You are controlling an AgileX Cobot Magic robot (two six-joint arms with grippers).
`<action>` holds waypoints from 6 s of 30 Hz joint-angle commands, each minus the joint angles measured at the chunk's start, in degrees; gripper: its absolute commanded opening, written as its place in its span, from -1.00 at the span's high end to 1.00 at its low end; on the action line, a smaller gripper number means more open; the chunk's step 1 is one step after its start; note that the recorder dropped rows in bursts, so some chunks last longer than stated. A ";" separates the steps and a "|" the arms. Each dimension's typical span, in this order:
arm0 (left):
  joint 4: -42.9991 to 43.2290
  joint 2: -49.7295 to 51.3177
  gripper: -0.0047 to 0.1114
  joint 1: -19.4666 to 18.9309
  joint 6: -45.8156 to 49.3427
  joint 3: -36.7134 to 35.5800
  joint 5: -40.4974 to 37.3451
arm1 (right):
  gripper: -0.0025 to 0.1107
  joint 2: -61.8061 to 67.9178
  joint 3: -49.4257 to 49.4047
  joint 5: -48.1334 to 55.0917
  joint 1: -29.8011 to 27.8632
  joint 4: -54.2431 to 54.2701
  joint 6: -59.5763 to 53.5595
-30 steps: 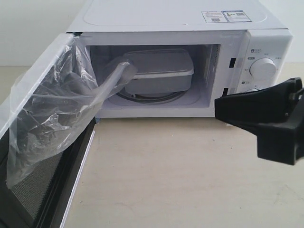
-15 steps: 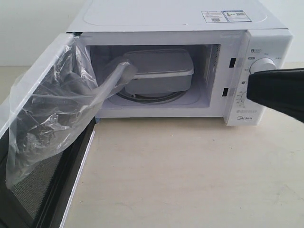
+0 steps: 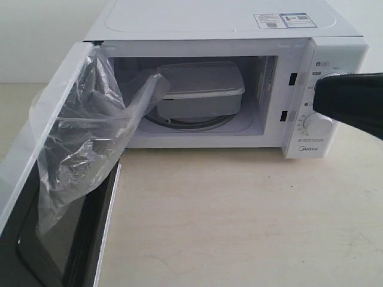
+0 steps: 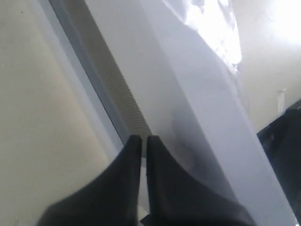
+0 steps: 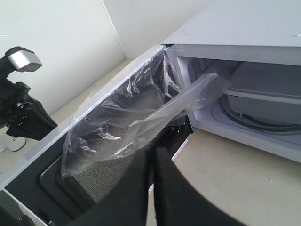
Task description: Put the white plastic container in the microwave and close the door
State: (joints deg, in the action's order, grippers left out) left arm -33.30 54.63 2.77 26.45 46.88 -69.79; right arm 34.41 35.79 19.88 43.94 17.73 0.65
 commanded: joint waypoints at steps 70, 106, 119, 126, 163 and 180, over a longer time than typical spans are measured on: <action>-1.10 -0.95 0.84 27.87 -4.61 17.66 15.59 | 0.96 31.50 -1.71 -29.27 -1.37 -7.62 8.87; -0.31 -4.83 0.84 27.87 -5.94 13.71 15.21 | 0.96 40.23 -1.50 -44.23 -10.27 4.62 -2.27; -0.31 -4.83 0.84 27.87 -5.94 13.71 15.21 | 0.96 44.19 -0.83 -49.45 -10.27 6.15 -2.89; -0.31 -4.83 0.84 27.87 -5.94 13.71 14.97 | 0.96 45.16 0.90 -50.25 -10.27 7.64 -4.65; -0.31 -4.93 0.84 27.87 -6.29 13.71 13.88 | 0.96 53.65 8.32 -51.30 -10.27 13.89 -8.86; -7.54 -20.04 0.84 27.87 -8.89 12.50 14.38 | 0.96 12.38 -9.92 -28.20 -10.15 14.11 -13.39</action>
State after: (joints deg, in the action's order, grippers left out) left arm -38.30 37.68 30.32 18.48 60.66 -55.55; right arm 54.14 28.65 -12.68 34.19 31.96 -12.34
